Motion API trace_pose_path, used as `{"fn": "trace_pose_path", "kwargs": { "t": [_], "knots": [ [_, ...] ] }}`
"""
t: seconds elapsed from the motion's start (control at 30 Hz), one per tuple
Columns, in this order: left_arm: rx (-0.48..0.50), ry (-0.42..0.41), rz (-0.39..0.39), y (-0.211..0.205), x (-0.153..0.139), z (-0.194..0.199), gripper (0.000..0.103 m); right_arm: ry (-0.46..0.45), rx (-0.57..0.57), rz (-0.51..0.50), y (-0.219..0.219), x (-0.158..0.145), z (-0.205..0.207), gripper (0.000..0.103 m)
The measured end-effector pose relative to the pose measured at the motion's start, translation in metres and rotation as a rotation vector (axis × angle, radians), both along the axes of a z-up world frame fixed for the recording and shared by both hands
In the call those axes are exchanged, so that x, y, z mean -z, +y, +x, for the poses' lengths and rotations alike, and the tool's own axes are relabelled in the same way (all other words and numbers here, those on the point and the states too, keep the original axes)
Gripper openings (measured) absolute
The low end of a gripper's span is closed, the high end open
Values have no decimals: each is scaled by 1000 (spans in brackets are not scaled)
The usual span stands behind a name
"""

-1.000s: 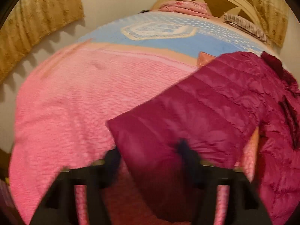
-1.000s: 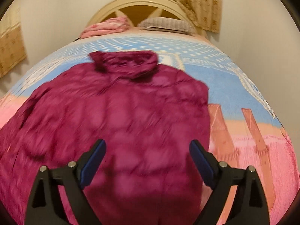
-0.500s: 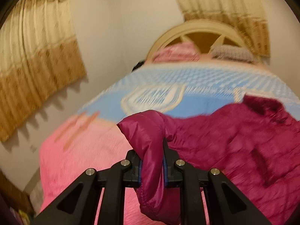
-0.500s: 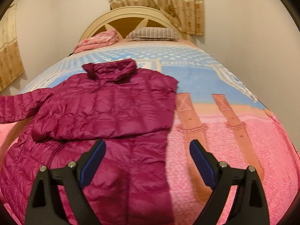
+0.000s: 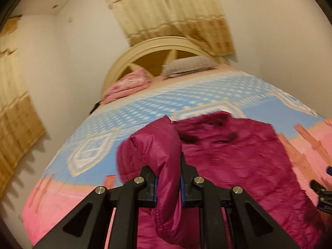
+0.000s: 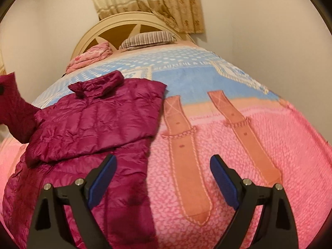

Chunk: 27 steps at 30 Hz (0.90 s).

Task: Fold large clothes
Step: 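Fold the held sleeve across the jacket front and open the left tool, then grasp the jacket hem with the right tool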

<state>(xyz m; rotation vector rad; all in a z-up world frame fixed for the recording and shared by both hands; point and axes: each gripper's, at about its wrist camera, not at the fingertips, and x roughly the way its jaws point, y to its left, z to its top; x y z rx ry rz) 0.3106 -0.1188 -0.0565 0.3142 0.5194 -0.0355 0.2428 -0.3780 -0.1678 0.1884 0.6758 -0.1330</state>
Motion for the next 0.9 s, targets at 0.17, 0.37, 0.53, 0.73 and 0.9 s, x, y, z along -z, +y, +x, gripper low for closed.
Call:
{"fn": "trace_pose_path", "kwargs": {
  "t": [0.17,0.37,0.53,0.73,0.9],
  "knots": [
    [76,87,0,-50,38,8,43,27,7,30,-7,13,3,93],
    [105,55,4,-68,53,0,85,39,9,30,-10,17,4,93],
    [49,48,14,-25,54,2,85,22,8,26,-10,14,1,93],
    [-132,127,16,72,76,28,85,2,-125,130,16,-10,3,93],
    [-250,175,-50,130,91,39,85,43,-275,209,54,-23,33,90]
  ]
}}
